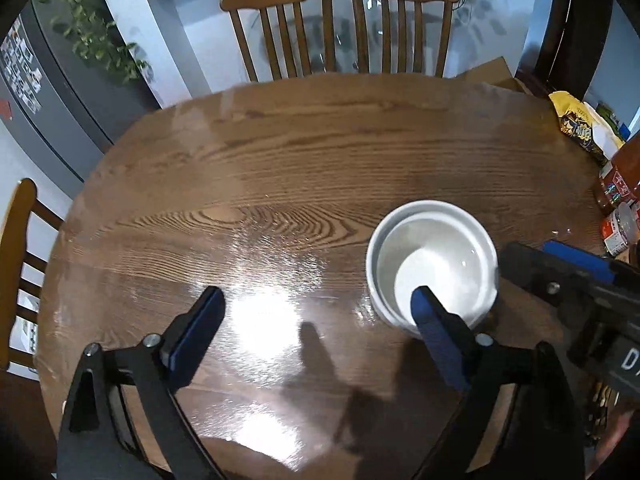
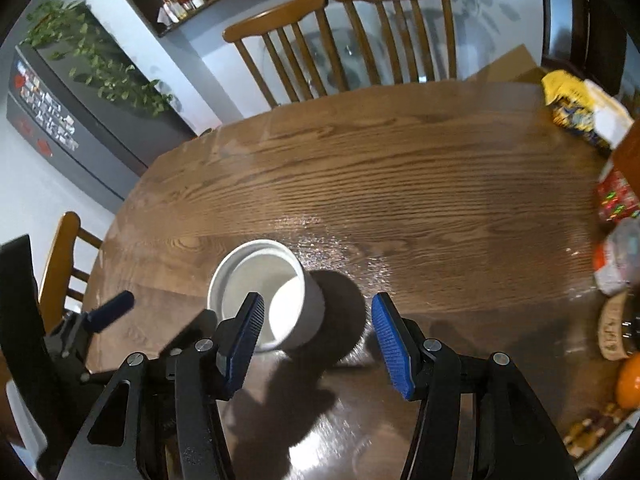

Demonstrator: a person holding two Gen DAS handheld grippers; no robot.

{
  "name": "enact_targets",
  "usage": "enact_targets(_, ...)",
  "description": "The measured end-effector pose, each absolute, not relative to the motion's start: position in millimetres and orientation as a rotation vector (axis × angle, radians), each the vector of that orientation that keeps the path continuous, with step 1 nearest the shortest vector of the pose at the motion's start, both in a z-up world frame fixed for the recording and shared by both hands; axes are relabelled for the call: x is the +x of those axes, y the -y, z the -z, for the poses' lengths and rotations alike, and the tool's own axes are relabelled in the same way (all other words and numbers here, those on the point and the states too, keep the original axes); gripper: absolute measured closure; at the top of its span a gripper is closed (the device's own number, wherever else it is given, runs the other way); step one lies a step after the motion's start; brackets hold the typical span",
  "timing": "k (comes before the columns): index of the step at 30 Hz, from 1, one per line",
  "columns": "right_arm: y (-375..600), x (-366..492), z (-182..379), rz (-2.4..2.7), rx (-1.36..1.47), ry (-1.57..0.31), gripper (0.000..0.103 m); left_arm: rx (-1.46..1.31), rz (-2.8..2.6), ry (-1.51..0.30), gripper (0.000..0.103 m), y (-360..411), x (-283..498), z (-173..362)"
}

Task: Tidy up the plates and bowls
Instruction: 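Move the left gripper to the white ramekin and grasp its rim, then lift the ramekin with the left gripper and carry it toward the nested bowls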

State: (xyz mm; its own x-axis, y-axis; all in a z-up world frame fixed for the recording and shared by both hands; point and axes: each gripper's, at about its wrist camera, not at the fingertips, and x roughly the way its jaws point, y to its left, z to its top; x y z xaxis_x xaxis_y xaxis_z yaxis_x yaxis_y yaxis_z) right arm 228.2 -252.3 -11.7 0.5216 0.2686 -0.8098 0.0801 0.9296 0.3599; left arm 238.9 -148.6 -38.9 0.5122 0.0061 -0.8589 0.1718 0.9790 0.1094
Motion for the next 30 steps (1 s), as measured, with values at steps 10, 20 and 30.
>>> enact_targets(10, 245.8, 245.3, 32.5, -0.163, 0.391, -1.064, 0.055, 0.146, 0.155, -1.070, 0.043, 157.0, 248.8, 56.6)
enact_targets(20, 243.2, 254.3, 43.9, -0.190, 0.412, -1.103, 0.081, 0.123, 0.208, -1.077, 0.069, 166.8, 248.9, 59.6)
enact_targets(30, 242.7, 252.1, 44.5, -0.193, 0.407, -1.089, 0.083, 0.130, 0.216, -1.054, 0.083, 172.7, 245.3, 59.9)
